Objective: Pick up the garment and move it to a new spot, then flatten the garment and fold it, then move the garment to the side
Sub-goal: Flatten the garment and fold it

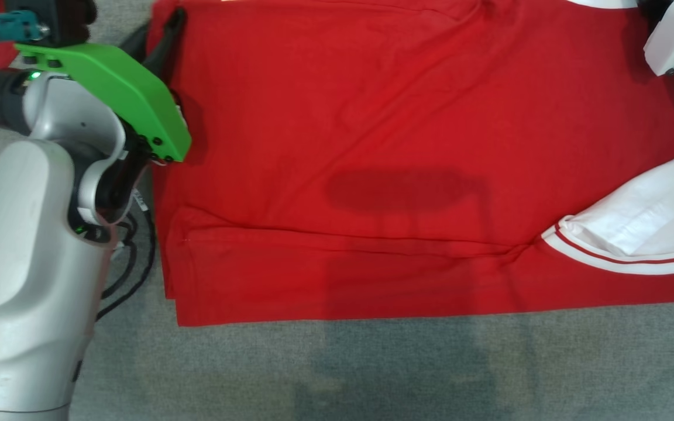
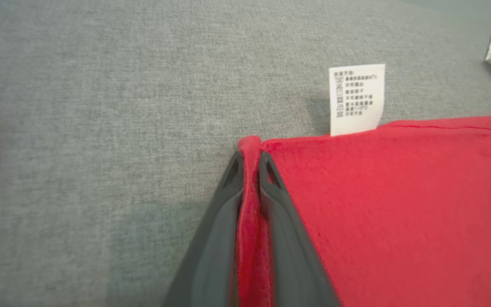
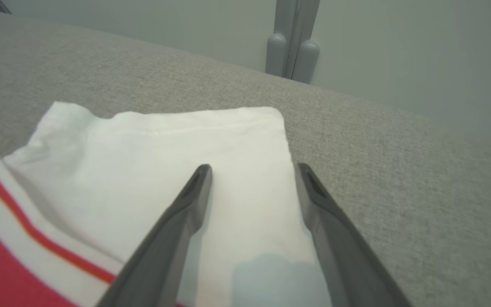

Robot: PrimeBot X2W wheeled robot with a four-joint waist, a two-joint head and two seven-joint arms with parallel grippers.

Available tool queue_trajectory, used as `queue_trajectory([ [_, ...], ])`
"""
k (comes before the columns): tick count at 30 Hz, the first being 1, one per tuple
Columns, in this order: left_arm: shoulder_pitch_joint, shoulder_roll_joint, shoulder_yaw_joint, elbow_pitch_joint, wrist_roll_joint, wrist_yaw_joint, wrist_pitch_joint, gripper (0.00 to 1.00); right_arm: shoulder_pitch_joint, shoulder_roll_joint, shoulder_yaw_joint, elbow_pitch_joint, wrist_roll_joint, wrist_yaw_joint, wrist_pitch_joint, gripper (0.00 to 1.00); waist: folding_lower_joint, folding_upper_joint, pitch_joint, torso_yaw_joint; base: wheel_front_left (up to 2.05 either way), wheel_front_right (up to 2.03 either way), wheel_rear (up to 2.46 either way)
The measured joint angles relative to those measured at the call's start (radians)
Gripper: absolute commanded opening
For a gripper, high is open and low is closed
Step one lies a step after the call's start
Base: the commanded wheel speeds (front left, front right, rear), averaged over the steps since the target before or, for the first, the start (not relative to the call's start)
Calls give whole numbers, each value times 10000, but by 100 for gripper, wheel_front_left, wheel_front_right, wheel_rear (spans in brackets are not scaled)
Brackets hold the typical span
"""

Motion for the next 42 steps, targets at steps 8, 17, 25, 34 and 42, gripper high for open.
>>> queue_trajectory([
  [8, -132, -545, -508, 215, -2, -408, -100, 0, -439, -75, -127, 880, -79, 0, 130, 100, 0, 0, -60, 546, 0, 0, 0],
  [17, -146, -941, -838, 322, -2, -698, -274, 0, -888, 10, -286, 1645, -75, -107, 234, 100, 0, 0, -120, 1176, 0, 0, 0],
  [25, -147, -953, -836, 527, -4, -754, -362, 0, -1187, 238, -326, 2173, -65, -280, 320, 98, 0, 0, -166, 1268, 0, 0, 0],
  [34, -147, -920, -742, 660, -4, -790, -441, 0, -1437, 460, -374, 2614, 125, -330, 449, 0, -1, 0, -177, 1155, 0, 0, 0],
  [42, -148, -654, -387, 756, -4, -790, -652, 0, -1586, 719, -134, 2661, 117, -217, 100, 0, -1, 0, -172, 757, 0, 0, 0],
])
